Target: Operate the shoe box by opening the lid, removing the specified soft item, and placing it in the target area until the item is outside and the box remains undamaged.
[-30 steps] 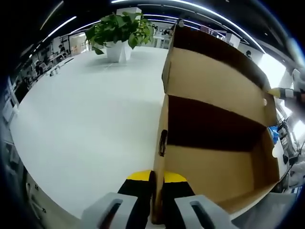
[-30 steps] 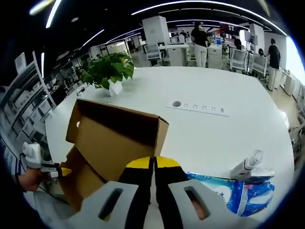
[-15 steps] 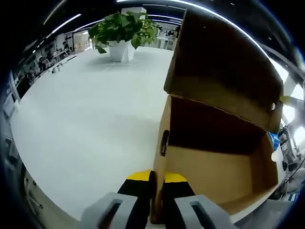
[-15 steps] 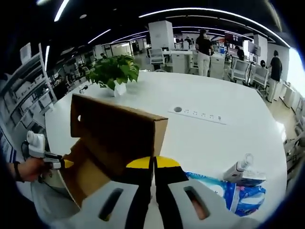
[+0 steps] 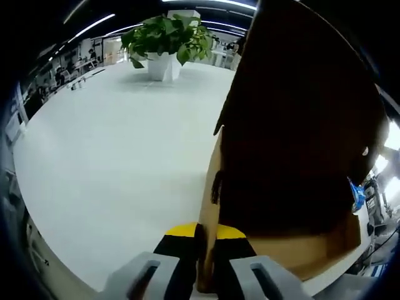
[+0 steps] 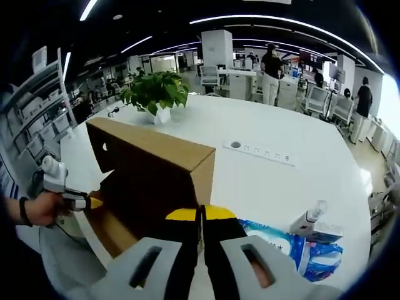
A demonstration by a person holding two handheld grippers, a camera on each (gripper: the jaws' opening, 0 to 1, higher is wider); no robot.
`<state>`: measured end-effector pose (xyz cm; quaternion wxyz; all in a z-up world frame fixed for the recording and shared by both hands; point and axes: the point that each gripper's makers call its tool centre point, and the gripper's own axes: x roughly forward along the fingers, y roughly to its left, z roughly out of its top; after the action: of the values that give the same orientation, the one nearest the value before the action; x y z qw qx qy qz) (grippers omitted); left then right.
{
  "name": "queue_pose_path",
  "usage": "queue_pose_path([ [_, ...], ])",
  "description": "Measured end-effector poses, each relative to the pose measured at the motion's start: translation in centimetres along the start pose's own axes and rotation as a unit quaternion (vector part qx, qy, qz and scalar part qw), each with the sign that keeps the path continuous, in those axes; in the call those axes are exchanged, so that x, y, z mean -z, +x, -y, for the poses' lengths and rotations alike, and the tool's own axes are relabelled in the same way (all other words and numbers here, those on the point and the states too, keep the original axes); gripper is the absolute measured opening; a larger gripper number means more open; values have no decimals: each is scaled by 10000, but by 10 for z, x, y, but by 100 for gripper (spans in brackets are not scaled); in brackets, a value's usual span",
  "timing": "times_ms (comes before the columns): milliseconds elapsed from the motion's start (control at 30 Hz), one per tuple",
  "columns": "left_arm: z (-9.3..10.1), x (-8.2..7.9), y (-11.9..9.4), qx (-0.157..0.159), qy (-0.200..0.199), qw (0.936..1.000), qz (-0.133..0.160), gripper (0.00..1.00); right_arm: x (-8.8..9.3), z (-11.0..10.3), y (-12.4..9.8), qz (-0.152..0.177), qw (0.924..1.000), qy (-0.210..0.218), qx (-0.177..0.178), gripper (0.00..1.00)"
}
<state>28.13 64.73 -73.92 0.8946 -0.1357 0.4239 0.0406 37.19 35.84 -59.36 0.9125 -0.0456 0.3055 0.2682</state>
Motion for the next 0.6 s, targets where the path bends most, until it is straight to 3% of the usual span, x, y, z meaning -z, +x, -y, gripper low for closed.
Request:
queue_pose_path([
  [600,7,-12,9,176,-368,9991,98,8,13,3,-4,109,9999,-3,32,0],
])
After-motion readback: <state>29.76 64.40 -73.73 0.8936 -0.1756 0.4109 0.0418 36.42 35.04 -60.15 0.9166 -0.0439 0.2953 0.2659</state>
